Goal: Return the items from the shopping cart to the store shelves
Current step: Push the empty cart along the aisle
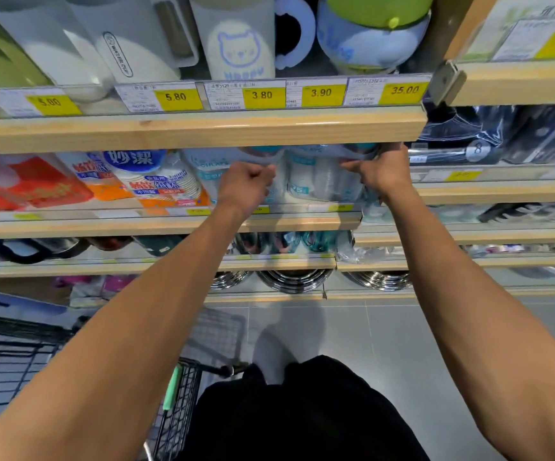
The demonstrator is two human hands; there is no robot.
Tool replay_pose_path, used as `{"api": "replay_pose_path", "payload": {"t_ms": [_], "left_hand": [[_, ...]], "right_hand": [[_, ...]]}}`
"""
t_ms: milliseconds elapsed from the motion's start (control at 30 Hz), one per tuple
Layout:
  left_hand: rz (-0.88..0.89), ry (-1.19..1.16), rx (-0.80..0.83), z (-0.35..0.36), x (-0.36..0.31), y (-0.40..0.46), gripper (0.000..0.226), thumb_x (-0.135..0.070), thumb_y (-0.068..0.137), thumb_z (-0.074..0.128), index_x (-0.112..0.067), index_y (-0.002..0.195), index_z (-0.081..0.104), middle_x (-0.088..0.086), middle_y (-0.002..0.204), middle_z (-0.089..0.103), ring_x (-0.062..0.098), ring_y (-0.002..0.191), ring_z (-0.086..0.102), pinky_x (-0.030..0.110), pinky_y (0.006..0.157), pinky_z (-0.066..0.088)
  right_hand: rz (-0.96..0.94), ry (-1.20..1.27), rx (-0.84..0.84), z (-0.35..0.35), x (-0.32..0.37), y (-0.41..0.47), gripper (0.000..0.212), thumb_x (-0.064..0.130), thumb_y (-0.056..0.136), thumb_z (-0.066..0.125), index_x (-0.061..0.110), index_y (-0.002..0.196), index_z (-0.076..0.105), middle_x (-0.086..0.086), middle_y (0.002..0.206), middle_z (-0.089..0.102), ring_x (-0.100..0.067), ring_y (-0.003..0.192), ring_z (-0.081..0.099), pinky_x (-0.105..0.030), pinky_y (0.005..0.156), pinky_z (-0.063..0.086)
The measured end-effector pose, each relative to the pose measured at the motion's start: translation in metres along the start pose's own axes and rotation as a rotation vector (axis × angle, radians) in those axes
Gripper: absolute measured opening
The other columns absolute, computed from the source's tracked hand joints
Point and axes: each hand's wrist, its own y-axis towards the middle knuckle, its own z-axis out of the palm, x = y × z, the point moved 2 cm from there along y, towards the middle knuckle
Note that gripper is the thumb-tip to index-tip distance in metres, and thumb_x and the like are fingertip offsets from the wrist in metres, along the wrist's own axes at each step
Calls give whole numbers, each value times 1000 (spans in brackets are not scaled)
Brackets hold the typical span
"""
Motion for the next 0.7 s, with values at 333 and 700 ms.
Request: {"api": "replay_pose_path", "payload": {"t_ms": [333, 700], "left_hand": [[-76, 99, -75, -17, 23, 39, 29, -50, 63, 58, -28, 54, 75, 2, 75, 77, 26, 86, 74, 45, 84, 59], [76, 179, -298, -29, 6, -1, 40, -49, 88, 56, -23, 65, 77, -7, 66, 75, 7, 72, 73, 32, 80, 58]], "right_hand": [[52, -138, 167, -5, 8, 2, 54, 10, 79, 82, 5, 125, 54, -5, 118, 59, -19, 91, 58, -12, 42, 48], [-14, -198, 245, -15, 3, 8, 55, 12, 77, 84, 5, 125, 57, -10, 123, 63, -20, 79, 61, -22, 54, 51]]}}
